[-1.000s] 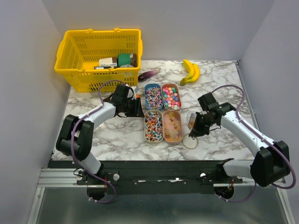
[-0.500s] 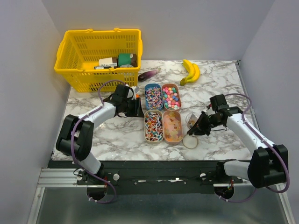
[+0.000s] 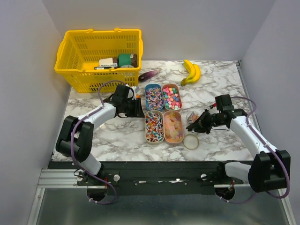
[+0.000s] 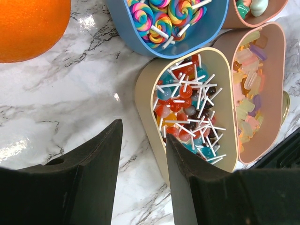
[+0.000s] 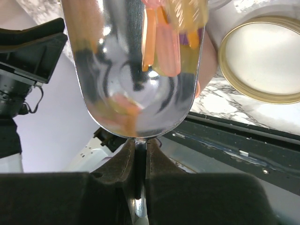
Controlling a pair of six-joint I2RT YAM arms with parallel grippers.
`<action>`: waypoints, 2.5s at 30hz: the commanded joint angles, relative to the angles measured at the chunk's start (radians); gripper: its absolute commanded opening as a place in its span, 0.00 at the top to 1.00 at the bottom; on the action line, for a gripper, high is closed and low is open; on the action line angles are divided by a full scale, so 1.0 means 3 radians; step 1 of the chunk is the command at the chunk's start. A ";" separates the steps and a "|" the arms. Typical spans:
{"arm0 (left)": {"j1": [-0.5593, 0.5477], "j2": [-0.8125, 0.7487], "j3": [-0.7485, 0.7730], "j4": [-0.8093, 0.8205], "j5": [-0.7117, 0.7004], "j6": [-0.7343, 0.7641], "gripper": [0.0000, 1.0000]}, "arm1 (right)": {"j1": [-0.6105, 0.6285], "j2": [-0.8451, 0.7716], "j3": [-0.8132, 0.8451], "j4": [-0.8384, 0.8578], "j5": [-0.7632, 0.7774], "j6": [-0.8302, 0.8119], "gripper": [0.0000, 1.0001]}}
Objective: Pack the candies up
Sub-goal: Place the fake candies in the packing bottle, then adjust the spatula.
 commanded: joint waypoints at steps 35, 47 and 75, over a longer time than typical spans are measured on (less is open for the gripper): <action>-0.0026 -0.0129 0.0007 0.0047 0.0011 -0.0013 0.48 | 0.0126 0.0079 0.0579 -0.0305 -0.0168 -0.0660 0.99; -0.0072 -0.0052 -0.0044 0.0088 0.0160 -0.0079 0.48 | 0.1354 0.1076 0.1357 -0.0603 0.0114 -0.1136 0.99; -0.0190 -0.0497 0.0100 0.0349 0.0814 -0.0187 0.25 | 0.2151 0.1583 0.1960 -0.1038 0.1208 -0.1377 0.99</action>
